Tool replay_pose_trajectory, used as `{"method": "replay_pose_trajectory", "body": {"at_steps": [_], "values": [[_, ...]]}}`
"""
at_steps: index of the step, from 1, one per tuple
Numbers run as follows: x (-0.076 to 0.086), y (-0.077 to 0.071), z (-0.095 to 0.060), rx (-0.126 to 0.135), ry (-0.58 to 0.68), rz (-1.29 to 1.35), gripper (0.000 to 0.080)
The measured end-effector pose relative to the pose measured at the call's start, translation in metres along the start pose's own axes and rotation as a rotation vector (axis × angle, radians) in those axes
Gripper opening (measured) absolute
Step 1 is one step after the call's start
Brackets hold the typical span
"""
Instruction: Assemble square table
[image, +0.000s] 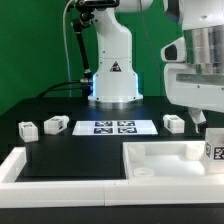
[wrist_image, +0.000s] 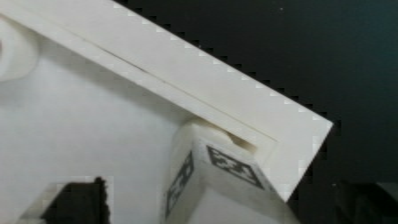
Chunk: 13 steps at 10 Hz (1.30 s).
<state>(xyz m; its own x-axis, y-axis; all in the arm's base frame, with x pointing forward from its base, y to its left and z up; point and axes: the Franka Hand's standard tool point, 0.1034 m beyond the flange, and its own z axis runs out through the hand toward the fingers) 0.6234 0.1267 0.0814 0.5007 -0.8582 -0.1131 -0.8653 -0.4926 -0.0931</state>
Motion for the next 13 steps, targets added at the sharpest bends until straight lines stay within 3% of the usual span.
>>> {"method": "replay_pose_trajectory", "body": {"at_steps": [2, 4, 8, 10, 11, 12, 13], "values": [[0.000, 0.001, 0.001, -0.013, -0.001, -0.216, 0.0646], [0.005, -0.005, 0.007, -0.062, 0.022, -0.625, 0.0649], [0.003, -0.007, 0.014, -0.070, 0.026, -0.841, 0.0649], [0.002, -0.007, 0.014, -0.066, 0.024, -0.782, 0.0396], [0.005, -0.006, 0.014, -0.068, 0.028, -0.692, 0.0396], [0.007, -0.003, 0.015, -0.074, 0.028, -0.616, 0.0292], [0.007, -0.003, 0.015, -0.073, 0.030, -0.556, 0.0292]]}}
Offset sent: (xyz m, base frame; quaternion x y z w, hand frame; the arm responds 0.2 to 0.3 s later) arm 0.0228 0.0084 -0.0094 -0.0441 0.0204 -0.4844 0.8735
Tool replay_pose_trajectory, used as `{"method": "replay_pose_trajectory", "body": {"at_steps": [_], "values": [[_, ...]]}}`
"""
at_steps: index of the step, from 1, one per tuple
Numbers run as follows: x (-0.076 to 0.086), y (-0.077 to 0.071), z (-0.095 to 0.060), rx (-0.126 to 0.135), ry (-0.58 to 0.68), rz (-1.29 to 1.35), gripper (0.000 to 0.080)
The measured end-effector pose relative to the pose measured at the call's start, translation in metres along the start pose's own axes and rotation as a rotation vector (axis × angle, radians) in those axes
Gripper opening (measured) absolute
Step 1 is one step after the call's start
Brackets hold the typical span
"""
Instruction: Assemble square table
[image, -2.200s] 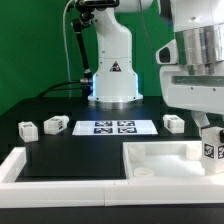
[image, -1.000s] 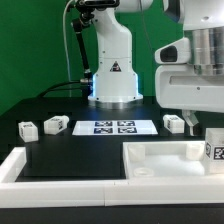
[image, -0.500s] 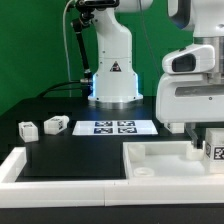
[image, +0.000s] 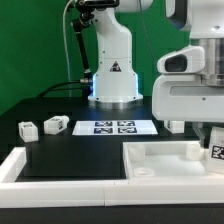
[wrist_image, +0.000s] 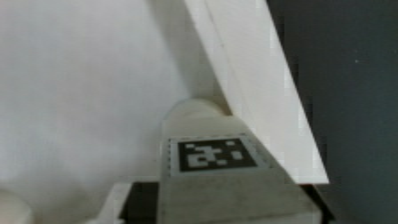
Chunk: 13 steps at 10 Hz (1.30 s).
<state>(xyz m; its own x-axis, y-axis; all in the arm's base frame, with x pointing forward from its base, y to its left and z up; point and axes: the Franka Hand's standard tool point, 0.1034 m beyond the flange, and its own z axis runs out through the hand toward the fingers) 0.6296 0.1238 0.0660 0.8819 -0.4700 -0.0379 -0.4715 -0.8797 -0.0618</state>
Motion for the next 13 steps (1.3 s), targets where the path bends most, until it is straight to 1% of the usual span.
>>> {"method": "replay_pose_trajectory", "body": {"at_steps": [2, 4, 6, 7, 9, 10, 12, 13], "values": [[0.0002, 0.0000, 0.0000, 0.001, 0.000, 0.141, 0.0292], [0.0009, 0.0010, 0.0014, 0.011, 0.008, 0.411, 0.0292], [-0.0010, -0.0007, 0.0013, 0.023, -0.029, 0.694, 0.0292], [0.0003, -0.0014, 0.0018, 0.053, -0.041, 0.859, 0.0292], [0.0028, -0.0015, 0.0019, 0.096, -0.071, 1.138, 0.0292], [0.0025, -0.0002, 0.0023, 0.107, -0.069, 1.183, 0.0292], [0.0023, -0.0005, 0.0025, 0.108, -0.066, 1.170, 0.0292], [0.0021, -0.0007, 0.0029, 0.108, -0.059, 1.097, 0.0367]]}}
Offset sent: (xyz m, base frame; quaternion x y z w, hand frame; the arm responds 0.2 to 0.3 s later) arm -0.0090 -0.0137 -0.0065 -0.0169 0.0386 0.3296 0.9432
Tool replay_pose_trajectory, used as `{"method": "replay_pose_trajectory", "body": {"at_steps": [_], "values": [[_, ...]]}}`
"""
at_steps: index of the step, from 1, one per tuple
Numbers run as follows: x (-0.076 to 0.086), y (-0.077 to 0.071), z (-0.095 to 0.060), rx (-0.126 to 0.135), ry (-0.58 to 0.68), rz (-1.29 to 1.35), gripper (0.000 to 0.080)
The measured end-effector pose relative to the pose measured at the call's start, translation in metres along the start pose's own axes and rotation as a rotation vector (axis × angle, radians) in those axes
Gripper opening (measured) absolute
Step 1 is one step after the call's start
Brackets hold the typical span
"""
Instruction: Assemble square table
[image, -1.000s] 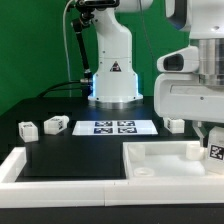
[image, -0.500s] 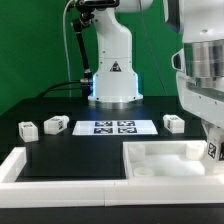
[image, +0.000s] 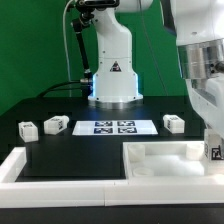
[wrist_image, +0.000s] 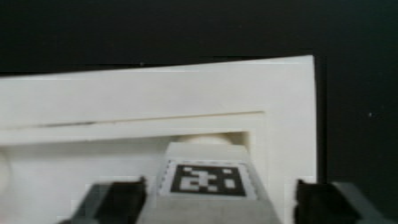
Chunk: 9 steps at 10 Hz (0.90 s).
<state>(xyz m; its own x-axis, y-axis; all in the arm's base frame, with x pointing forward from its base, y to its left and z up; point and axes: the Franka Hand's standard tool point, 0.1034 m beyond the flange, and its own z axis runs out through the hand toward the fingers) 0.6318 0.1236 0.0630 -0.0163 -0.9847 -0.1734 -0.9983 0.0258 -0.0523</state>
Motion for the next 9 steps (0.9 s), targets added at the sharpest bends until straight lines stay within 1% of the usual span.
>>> {"method": "replay_pose_trajectory", "body": {"at_steps": [1, 2, 3, 4, 7, 9], "values": [[-0.0028, -0.0014, -0.0003, 0.011, 0.002, -0.149, 0.0535], [-0.0057, -0.0029, -0.0009, 0.023, 0.018, -0.318, 0.0535], [-0.0107, -0.0008, -0.0002, 0.015, 0.035, -0.494, 0.0631], [-0.0087, -0.0007, 0.0006, 0.013, 0.035, -0.555, 0.0645], [-0.0065, -0.0008, 0.0008, 0.007, 0.040, -0.787, 0.0649], [-0.0035, -0.0017, -0.0033, -0.022, 0.073, -1.118, 0.0649]]}}
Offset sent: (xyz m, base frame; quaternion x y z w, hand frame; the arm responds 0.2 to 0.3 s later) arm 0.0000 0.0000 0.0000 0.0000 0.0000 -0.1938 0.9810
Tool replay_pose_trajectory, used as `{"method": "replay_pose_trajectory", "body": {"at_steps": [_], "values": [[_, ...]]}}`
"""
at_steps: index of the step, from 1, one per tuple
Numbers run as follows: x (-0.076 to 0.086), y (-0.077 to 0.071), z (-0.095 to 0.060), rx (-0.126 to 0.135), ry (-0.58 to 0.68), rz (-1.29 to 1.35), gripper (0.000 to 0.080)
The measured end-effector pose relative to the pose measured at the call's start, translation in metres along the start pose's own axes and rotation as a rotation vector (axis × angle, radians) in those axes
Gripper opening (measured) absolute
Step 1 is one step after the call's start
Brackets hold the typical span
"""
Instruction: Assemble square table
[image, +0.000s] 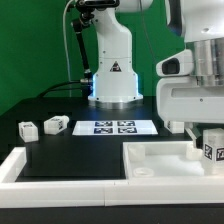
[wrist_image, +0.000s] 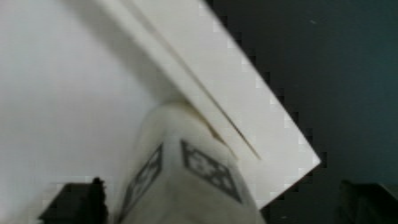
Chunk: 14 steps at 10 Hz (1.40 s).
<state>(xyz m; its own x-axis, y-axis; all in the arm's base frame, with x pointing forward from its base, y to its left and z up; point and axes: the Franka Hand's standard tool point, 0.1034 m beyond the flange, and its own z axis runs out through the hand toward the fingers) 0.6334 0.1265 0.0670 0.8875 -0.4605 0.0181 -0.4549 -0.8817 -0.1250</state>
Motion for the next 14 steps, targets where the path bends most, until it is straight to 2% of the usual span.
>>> {"method": "replay_pose_trajectory", "body": {"at_steps": [1, 3, 5, 7, 9, 10, 11, 14], "values": [[0.000, 0.001, 0.001, -0.009, 0.004, -0.115, 0.0649], [0.005, 0.007, 0.001, -0.010, 0.005, -0.245, 0.0649], [0.005, 0.008, -0.003, -0.015, 0.010, -0.397, 0.0649], [0.006, 0.009, -0.006, -0.014, 0.023, -0.390, 0.0649], [0.005, 0.009, -0.005, -0.010, 0.021, -0.327, 0.0388], [0.005, 0.009, -0.005, -0.009, 0.022, -0.253, 0.0388], [0.005, 0.010, -0.005, -0.009, 0.022, -0.208, 0.0289], [0.007, 0.011, -0.005, -0.018, 0.031, 0.100, 0.0289]]}}
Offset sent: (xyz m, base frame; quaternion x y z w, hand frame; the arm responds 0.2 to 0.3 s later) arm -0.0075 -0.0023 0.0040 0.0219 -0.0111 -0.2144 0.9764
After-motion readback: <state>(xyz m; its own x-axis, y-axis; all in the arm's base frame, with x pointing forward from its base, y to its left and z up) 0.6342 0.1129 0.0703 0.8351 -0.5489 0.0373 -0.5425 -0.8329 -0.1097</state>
